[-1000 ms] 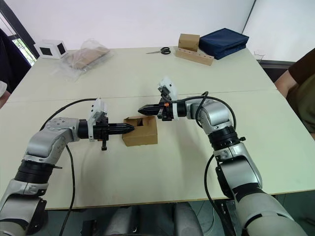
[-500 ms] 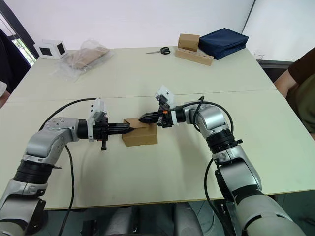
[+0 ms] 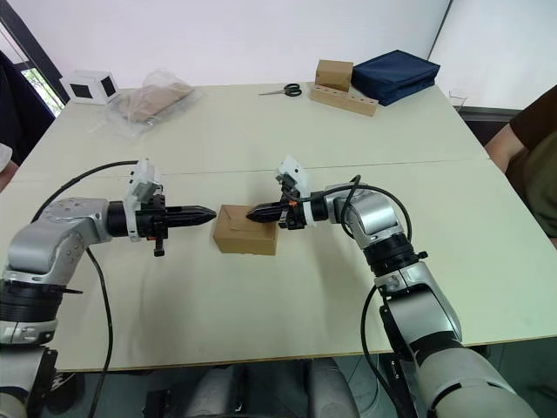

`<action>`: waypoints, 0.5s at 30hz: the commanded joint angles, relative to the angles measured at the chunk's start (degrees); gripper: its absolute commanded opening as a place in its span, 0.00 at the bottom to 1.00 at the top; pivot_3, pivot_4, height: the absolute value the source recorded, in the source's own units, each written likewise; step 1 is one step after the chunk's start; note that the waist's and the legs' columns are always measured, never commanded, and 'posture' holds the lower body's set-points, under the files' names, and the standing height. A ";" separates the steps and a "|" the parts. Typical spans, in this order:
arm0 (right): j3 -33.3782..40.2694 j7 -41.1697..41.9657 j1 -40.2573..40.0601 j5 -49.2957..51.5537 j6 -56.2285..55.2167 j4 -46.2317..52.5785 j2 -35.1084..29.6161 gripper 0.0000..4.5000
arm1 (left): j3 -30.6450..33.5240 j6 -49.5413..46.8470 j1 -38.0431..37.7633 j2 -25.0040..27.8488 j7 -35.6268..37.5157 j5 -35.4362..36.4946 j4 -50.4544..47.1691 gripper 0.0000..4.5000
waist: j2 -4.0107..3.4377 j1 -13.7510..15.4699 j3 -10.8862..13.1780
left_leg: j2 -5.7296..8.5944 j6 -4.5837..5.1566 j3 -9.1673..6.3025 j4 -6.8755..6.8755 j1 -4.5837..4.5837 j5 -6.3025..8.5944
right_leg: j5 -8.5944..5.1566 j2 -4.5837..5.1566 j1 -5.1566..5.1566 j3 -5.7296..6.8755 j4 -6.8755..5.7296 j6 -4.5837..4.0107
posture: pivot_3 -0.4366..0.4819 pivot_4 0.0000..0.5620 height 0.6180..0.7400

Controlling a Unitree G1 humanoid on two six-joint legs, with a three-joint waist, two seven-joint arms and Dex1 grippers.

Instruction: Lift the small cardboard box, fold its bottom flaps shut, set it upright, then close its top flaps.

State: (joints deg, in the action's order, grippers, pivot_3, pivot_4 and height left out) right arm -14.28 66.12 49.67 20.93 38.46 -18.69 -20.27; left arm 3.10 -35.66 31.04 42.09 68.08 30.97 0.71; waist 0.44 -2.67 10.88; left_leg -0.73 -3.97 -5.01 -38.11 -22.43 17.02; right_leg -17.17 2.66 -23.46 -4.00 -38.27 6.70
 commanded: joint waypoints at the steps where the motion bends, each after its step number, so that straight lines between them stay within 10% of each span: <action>1: 0.71 0.04 0.02 0.16 -0.39 2.78 0.02 0.00 | 1.00 0.99 3.19 -1.40 -2.05 -0.06 1.91 0.01 | 0.00 0.03 0.00 | 0.00 0.00 0.00 0.00 0.00 0.00 | 0.00 0.00 0.00 0.01 0.00 0.00 | 0.48 0.27 1.00; 15: 1.99 -1.50 -0.18 1.25 0.98 8.84 -1.25 0.00 | -7.43 11.10 10.71 -11.23 -2.34 -9.64 17.54 0.01 | 0.00 -0.08 0.00 | 0.01 -0.29 0.01 0.00 -0.01 -0.16 | 0.00 -0.01 -0.03 0.00 -0.01 0.00 | 0.48 0.27 1.00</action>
State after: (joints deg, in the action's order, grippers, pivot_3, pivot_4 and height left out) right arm -13.99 64.85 49.21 21.05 39.31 -13.11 -21.34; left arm -4.39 -26.44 40.25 30.79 65.22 22.13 17.94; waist 0.44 -2.75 10.88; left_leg -0.72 -4.26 -5.01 -38.10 -22.43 16.86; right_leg -17.17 2.66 -23.49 -4.00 -38.28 6.70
